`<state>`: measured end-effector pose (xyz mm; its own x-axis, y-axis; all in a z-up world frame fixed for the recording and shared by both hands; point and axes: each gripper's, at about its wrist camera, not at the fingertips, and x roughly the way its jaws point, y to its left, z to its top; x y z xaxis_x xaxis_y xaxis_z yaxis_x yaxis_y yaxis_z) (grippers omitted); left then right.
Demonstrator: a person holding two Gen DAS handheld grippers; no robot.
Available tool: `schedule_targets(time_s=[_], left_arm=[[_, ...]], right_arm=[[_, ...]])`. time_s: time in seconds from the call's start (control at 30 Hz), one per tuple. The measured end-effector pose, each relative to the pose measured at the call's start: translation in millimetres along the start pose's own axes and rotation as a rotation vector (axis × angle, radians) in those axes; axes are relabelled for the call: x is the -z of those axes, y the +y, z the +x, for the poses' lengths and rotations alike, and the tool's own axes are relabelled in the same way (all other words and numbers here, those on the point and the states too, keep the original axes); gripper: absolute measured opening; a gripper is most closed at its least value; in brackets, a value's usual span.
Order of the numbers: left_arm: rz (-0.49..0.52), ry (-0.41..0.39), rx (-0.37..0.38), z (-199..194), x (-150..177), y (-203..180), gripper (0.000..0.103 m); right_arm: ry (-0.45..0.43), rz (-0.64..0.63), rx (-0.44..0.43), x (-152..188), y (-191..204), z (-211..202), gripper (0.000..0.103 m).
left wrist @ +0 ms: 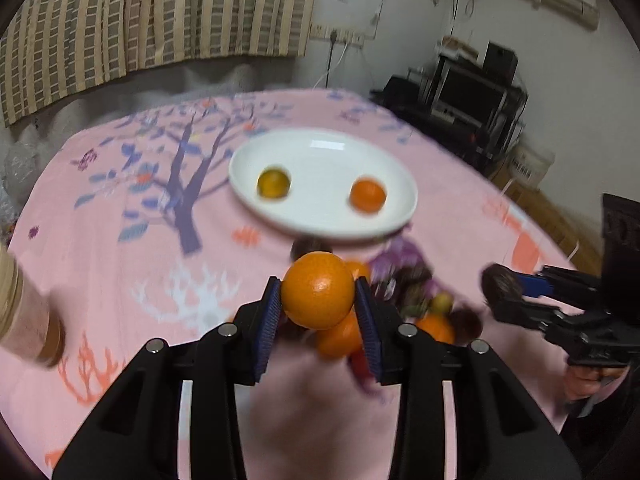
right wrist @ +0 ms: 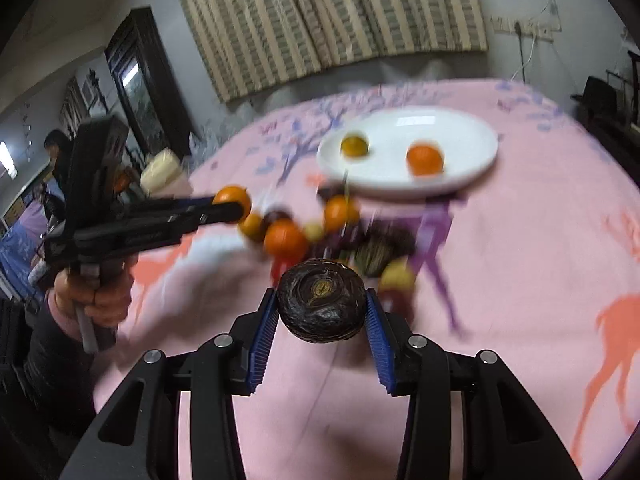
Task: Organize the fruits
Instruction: 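Lower both held fruits into the white plate and open both tools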
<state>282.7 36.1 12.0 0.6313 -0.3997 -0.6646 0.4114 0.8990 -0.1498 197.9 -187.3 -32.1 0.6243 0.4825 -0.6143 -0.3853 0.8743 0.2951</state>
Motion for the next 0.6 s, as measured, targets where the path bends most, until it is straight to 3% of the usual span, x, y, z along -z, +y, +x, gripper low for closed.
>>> schedule_targets(time_s=[0.13,0.27,0.47,0.6], left_arm=[[-0.044,0.019,0.039,39.6,-46.9,-3.0,0.037],[-0.019,0.103,-0.018,99.4,-71.4,-11.5,0.037],[0.002,0.19,-0.05,155.1,-78.0,-13.8,0.037],[-0.006,0.219,-0.073,162.7,-75.8,-11.7,0.04]], right_arm=[[-0.089,0.063,0.11,-58.3,-35.2,27.0,0.044],[-0.062,0.17,0.19,-98.9,-81.0,74.9,0.044],[-0.016,0.229,0.24,-118.0,-122.4,114.8,0.044],[0.002,0.222,0.237,-118.0,-131.1,125.0,0.049]])
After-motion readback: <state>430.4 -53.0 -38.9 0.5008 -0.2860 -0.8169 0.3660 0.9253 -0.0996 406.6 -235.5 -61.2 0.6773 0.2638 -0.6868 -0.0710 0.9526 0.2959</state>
